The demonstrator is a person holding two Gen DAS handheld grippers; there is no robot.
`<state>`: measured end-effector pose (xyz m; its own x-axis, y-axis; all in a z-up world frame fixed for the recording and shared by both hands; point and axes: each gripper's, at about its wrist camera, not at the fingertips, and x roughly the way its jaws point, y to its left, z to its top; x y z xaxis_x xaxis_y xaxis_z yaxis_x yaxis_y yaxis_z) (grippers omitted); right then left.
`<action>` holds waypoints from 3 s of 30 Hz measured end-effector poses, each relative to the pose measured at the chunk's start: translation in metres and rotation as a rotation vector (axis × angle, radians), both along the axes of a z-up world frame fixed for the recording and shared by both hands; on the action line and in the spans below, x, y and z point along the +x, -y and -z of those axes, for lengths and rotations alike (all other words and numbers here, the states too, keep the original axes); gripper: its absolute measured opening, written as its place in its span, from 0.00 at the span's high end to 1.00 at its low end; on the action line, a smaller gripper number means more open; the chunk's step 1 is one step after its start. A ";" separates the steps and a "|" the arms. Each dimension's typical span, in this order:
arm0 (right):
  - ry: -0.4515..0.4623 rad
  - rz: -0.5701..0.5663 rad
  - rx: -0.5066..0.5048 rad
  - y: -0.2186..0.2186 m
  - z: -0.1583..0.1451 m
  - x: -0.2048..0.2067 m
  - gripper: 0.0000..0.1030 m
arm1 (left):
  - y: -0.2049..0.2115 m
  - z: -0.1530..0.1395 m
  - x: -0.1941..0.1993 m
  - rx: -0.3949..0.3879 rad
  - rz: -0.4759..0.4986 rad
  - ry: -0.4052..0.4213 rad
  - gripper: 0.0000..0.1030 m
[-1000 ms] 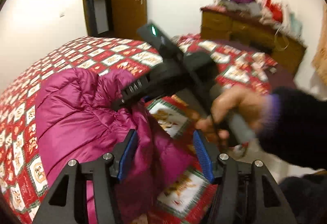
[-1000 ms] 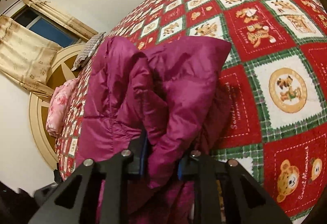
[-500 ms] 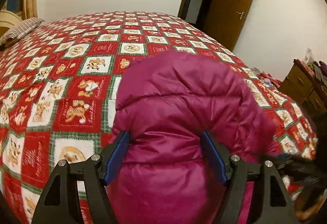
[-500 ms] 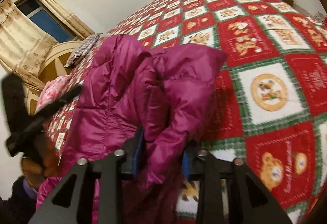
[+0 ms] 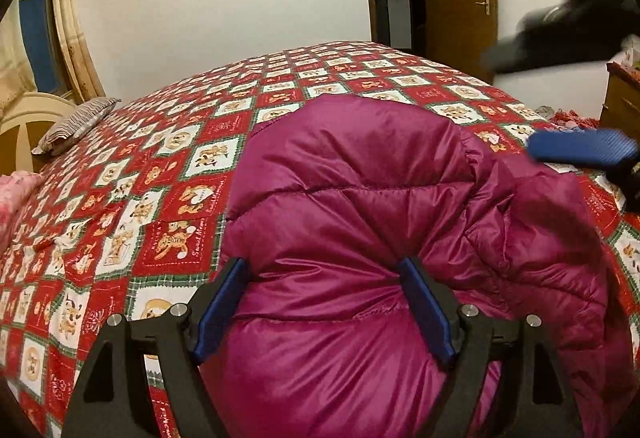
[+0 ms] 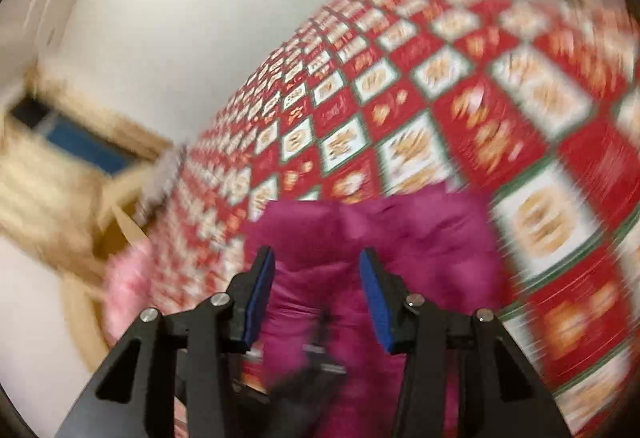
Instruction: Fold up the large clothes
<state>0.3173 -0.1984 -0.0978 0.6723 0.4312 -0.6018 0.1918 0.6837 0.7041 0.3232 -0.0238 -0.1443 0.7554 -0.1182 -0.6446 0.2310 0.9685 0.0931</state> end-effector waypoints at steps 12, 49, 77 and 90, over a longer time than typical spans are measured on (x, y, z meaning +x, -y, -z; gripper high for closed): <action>-0.060 0.176 -0.368 0.011 0.067 0.011 0.58 | -0.008 -0.003 0.004 -0.035 -0.004 -0.043 0.22; -0.077 -0.058 -0.718 -0.013 0.093 0.052 0.48 | -0.002 0.035 0.120 -0.081 -0.112 -0.210 0.15; 0.048 -0.349 -0.506 -0.038 0.069 -0.101 0.50 | -0.039 0.007 0.029 -0.078 0.061 -0.194 0.15; 0.028 -0.331 -0.524 -0.030 0.067 -0.105 0.51 | -0.040 0.005 0.023 -0.012 0.013 -0.184 0.09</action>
